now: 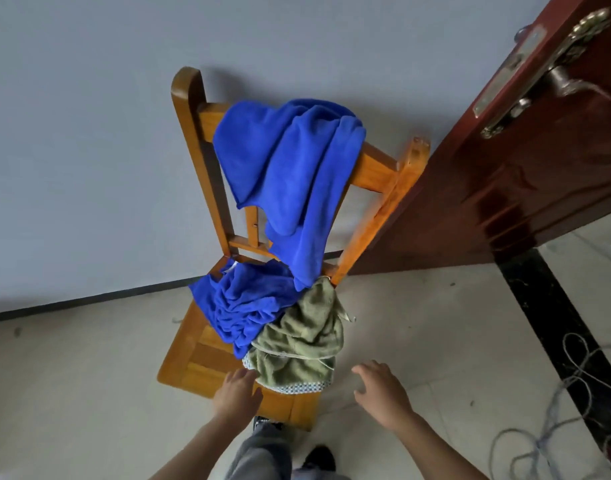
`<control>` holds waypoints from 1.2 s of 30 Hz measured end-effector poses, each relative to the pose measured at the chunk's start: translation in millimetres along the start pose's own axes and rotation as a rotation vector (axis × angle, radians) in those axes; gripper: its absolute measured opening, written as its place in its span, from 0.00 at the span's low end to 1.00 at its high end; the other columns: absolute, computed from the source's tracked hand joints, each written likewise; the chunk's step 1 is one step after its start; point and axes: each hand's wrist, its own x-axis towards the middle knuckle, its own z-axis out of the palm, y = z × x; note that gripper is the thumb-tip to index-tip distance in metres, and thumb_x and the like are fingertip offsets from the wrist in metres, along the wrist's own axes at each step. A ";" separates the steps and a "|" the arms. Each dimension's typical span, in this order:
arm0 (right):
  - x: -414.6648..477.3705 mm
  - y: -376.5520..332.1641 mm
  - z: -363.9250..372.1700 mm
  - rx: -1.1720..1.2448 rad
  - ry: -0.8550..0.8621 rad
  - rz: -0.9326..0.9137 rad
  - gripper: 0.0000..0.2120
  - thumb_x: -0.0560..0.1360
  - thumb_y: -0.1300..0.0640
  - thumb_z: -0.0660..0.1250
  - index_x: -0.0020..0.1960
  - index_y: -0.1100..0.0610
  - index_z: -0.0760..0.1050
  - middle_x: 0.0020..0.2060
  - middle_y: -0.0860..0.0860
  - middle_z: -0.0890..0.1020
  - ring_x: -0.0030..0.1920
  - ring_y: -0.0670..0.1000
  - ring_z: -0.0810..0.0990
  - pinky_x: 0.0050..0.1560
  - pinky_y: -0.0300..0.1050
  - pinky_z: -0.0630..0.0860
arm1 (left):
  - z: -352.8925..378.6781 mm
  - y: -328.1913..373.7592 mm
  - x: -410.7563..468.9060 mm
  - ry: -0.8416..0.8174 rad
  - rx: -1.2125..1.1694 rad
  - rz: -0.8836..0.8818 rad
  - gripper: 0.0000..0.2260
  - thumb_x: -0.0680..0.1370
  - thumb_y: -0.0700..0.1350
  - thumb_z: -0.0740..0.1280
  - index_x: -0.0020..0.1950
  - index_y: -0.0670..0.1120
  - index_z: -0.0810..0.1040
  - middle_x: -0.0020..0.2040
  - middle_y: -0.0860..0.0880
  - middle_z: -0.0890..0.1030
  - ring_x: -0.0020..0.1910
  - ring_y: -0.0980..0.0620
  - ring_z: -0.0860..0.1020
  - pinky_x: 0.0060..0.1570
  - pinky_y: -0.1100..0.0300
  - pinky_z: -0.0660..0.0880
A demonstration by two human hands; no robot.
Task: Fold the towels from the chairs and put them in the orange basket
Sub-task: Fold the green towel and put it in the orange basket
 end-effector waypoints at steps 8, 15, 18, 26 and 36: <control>118.9 13.3 84.8 -0.191 0.119 -0.273 0.26 0.44 0.54 0.82 0.41 0.51 0.81 0.38 0.47 0.81 0.39 0.49 0.83 0.31 0.40 0.77 | 69.8 19.4 82.9 0.054 0.199 0.080 0.26 0.59 0.49 0.79 0.56 0.51 0.81 0.60 0.48 0.79 0.59 0.49 0.78 0.50 0.57 0.78; 178.7 42.7 128.7 -0.397 0.195 -0.407 0.26 0.48 0.57 0.81 0.46 0.55 0.82 0.36 0.53 0.81 0.38 0.56 0.81 0.34 0.46 0.77 | 154.7 8.8 131.0 0.233 0.243 0.020 0.34 0.54 0.47 0.79 0.59 0.50 0.72 0.51 0.48 0.84 0.48 0.46 0.82 0.53 0.49 0.76; 188.0 54.0 130.4 -0.358 0.227 -0.503 0.18 0.47 0.62 0.79 0.34 0.55 0.79 0.29 0.51 0.77 0.32 0.55 0.79 0.31 0.43 0.75 | 168.0 11.6 131.0 0.209 0.230 -0.060 0.32 0.51 0.48 0.80 0.55 0.51 0.80 0.45 0.50 0.83 0.41 0.45 0.81 0.50 0.52 0.75; 140.7 48.2 77.5 0.217 0.335 -0.584 0.06 0.67 0.57 0.60 0.44 0.53 0.68 0.32 0.50 0.78 0.38 0.47 0.70 0.38 0.38 0.69 | 150.1 52.6 86.3 0.002 0.110 -0.275 0.21 0.75 0.54 0.64 0.68 0.59 0.67 0.66 0.48 0.66 0.67 0.45 0.62 0.64 0.52 0.60; 48.3 -4.9 -92.4 0.462 0.296 -0.572 0.18 0.71 0.46 0.58 0.50 0.59 0.76 0.37 0.51 0.79 0.37 0.50 0.76 0.40 0.41 0.70 | 41.0 121.3 14.6 0.424 -0.255 -0.203 0.36 0.72 0.57 0.69 0.75 0.52 0.57 0.71 0.48 0.65 0.68 0.45 0.64 0.66 0.51 0.64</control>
